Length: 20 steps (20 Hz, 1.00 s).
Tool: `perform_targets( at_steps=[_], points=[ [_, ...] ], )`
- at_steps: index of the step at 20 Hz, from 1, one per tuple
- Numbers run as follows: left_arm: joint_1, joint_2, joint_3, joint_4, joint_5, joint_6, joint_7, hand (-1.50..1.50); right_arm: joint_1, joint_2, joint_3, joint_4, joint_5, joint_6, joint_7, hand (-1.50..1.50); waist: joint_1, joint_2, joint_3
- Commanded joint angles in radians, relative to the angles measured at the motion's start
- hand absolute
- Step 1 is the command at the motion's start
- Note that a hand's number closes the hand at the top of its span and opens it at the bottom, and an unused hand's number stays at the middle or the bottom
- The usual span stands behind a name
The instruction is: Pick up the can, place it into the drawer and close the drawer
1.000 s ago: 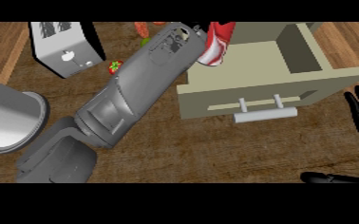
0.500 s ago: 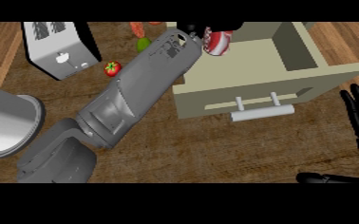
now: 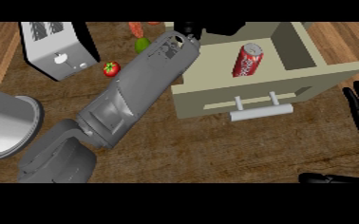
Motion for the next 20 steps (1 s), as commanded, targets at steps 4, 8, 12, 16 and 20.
perform_targets(
  at_steps=[4,8,12,16,20],
  points=[
    [0.018,0.000,-0.009,-0.028,0.053,0.031,-0.014,-1.50,0.003,-0.045,-0.002,-0.051,0.098,0.004,-0.050,-1.50,0.006,-0.004,-0.001],
    [0.006,0.000,-0.007,-0.057,0.089,0.059,-0.011,-1.50,-0.005,-0.092,0.017,-0.083,0.190,0.020,-0.099,-1.50,0.003,-0.006,-0.001],
    [0.017,0.000,0.000,-0.084,0.129,0.052,-0.024,-1.50,0.003,-0.115,0.037,-0.061,0.294,0.015,-0.147,-1.50,0.032,-0.010,-0.001],
    [0.003,0.000,0.024,-0.064,0.150,0.047,-0.081,-1.50,-0.070,-0.131,0.108,-0.052,0.424,-0.012,-0.132,-1.50,0.054,-0.006,-0.002],
    [-0.019,0.000,0.030,-0.080,0.165,0.069,-0.062,-1.50,-0.028,-0.177,0.140,-0.052,0.575,-0.018,-0.169,-1.50,0.078,-0.020,-0.002]
  ],
)
